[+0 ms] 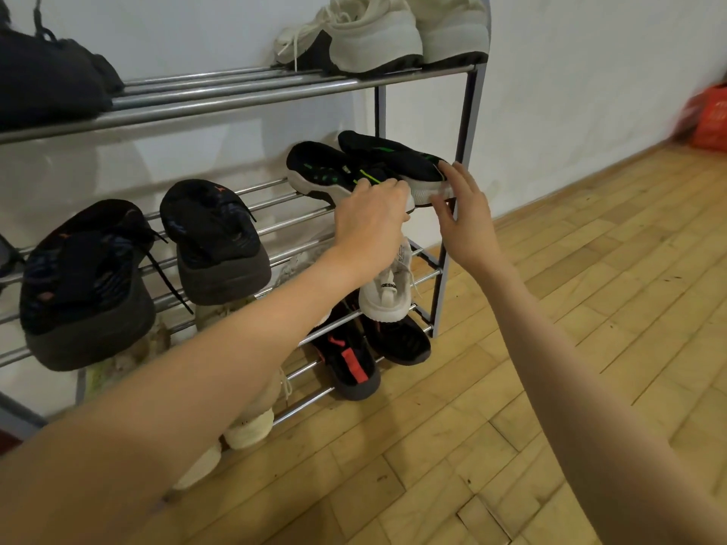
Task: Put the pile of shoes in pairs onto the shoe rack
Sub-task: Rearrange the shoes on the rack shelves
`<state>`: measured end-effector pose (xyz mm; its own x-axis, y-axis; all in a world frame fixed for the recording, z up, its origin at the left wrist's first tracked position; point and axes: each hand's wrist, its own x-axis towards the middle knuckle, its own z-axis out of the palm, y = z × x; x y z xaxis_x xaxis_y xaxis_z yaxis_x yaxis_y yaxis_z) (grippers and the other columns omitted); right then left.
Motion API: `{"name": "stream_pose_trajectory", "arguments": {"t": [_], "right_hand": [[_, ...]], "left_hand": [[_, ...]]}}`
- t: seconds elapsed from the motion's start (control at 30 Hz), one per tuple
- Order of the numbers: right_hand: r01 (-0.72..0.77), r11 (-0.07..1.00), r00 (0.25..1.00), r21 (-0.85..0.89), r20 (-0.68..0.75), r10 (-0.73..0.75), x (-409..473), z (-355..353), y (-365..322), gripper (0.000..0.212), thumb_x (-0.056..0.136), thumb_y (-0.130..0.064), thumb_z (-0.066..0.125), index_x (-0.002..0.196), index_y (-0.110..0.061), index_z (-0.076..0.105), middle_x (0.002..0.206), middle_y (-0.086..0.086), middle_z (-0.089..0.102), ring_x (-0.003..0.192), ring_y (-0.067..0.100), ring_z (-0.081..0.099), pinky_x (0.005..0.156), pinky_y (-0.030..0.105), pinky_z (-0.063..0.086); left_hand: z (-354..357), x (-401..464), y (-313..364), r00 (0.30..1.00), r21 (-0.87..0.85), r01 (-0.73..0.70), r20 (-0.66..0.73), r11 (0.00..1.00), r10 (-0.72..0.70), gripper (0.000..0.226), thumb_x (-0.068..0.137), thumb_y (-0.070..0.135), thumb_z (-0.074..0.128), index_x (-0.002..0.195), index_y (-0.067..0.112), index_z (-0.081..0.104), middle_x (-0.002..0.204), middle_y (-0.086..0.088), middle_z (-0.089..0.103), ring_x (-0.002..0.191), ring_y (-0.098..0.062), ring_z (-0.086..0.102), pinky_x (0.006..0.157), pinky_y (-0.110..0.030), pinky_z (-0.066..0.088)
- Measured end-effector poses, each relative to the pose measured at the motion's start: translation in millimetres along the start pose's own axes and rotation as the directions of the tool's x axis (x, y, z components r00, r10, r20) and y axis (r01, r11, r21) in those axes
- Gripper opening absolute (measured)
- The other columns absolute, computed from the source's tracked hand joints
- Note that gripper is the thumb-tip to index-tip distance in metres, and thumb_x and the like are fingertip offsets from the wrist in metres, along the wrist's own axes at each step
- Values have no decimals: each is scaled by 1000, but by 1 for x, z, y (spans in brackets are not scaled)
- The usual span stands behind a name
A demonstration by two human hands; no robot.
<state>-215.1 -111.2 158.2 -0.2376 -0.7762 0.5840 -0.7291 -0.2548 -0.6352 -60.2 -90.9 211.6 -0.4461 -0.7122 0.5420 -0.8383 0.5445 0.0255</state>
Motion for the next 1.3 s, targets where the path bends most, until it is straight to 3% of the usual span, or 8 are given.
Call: {"name": "stream_pose_trajectory", "arguments": {"t": [0.13, 0.27, 0.4, 0.57, 0.73, 0.87, 1.07, 1.3], "right_hand": [[-2, 997, 1000, -82, -31, -1, -6, 3, -6, 49, 103, -23, 39, 150, -19, 28, 158, 8, 25, 144, 27, 25, 114, 39, 27], [-71, 997, 980, 25, -185, 74, -36, 12, -12, 52, 99, -17, 41, 149, -10, 26, 151, 12, 32, 141, 24, 29, 116, 37, 27], [-201, 971, 954, 131, -198, 224, -76, 38, -4, 45, 93, -17, 43, 136, -6, 36, 132, 13, 42, 121, 27, 44, 101, 42, 43], [-260, 961, 963, 97, 97, 250, -110, 69, 3, 57, 97, -39, 46, 147, -21, 25, 143, 14, 34, 132, 29, 35, 107, 39, 35], [-211, 976, 941, -55, 259, 218, -120, 89, -2, 74, 88, -53, 56, 149, -33, 21, 151, 23, 20, 142, 40, 14, 113, 54, 25], [-209, 958, 953, -195, 180, 244, -112, 97, -5, 88, 80, -53, 67, 148, -14, 26, 146, 23, 29, 137, 39, 23, 111, 46, 26], [-214, 973, 964, -91, 142, 226, -103, 89, 8, 65, 79, -41, 72, 133, -13, 49, 143, 16, 38, 130, 33, 38, 109, 40, 37], [-102, 995, 948, -22, 302, 104, -56, 64, 24, 55, 79, -39, 73, 126, -17, 57, 131, 4, 48, 121, 20, 47, 107, 34, 40]], "left_hand": [[-4, 4, -9, 995, -102, -23, 93, 995, 32, 15, 95, 22, 55, 104, 11, 55, 112, -8, 61, 110, -29, 54, 69, -35, 35], [-1, -24, -16, 1000, -244, -21, 15, 969, 25, 51, 96, 21, 54, 143, 10, 38, 156, -15, 25, 138, -29, 35, 109, -36, 34], [8, -75, -25, 966, -161, -162, -228, 974, 122, 26, 86, 7, 55, 112, 7, 58, 119, -13, 53, 103, -23, 54, 83, -30, 48], [27, -99, -61, 955, 3, 126, 269, 992, -123, 44, 79, 1, 58, 122, 4, 52, 123, -14, 49, 111, -30, 50, 91, -38, 46], [38, -97, -99, 862, 119, 217, 442, 969, -247, 61, 79, 8, 65, 135, 7, 41, 137, -14, 42, 122, -35, 45, 92, -44, 44], [51, -96, -115, 826, 62, 281, 492, 958, -274, 64, 82, 15, 70, 140, 19, 41, 139, -11, 42, 120, -34, 50, 93, -46, 48], [62, -95, -112, 860, 69, 234, 451, 970, -239, 64, 78, 9, 73, 133, 18, 44, 136, -14, 41, 108, -39, 54, 90, -45, 47], [58, -96, -102, 876, 47, 202, 437, 978, -202, 54, 81, 19, 73, 126, 14, 45, 129, -17, 44, 105, -40, 56, 86, -47, 48]]}}
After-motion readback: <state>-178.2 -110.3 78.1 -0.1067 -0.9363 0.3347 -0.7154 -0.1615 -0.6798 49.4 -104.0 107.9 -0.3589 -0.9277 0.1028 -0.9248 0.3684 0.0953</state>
